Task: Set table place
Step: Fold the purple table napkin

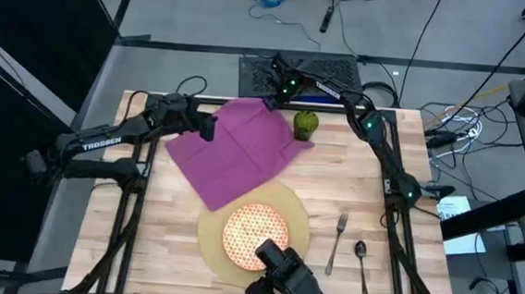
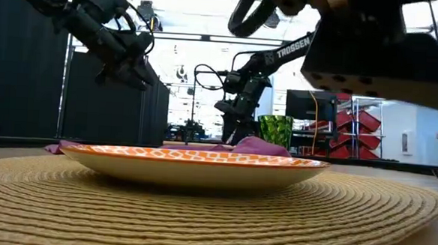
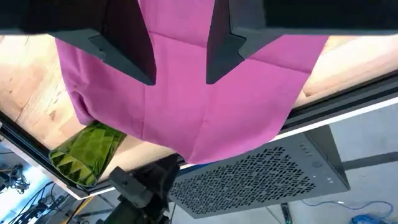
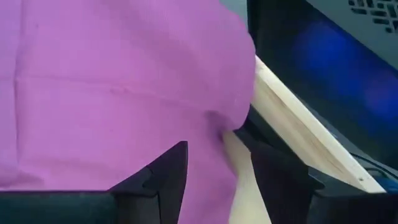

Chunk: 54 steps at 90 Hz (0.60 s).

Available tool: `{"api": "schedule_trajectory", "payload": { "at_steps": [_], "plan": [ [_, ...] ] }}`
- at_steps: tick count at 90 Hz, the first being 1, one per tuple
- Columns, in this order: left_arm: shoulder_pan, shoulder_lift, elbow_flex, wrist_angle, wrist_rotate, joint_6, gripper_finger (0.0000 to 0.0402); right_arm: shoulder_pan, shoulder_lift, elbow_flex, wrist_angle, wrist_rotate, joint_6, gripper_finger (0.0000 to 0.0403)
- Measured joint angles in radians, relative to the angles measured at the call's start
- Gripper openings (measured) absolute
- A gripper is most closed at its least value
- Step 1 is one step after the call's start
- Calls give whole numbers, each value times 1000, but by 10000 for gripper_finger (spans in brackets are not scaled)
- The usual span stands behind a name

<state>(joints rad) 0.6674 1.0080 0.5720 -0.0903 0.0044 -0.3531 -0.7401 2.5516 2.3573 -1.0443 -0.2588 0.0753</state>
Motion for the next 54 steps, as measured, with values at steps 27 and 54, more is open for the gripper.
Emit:
{"api": "schedule_trajectory", "payload": {
  "at_steps": [27,54],
  "plan": [
    [0,0,0,-4,6,1,127,34,22,-2,26,-8,-9,164],
    [0,0,0,-2,7,1,127,46,22,-2,49,5,-9,123]
  ]
}}
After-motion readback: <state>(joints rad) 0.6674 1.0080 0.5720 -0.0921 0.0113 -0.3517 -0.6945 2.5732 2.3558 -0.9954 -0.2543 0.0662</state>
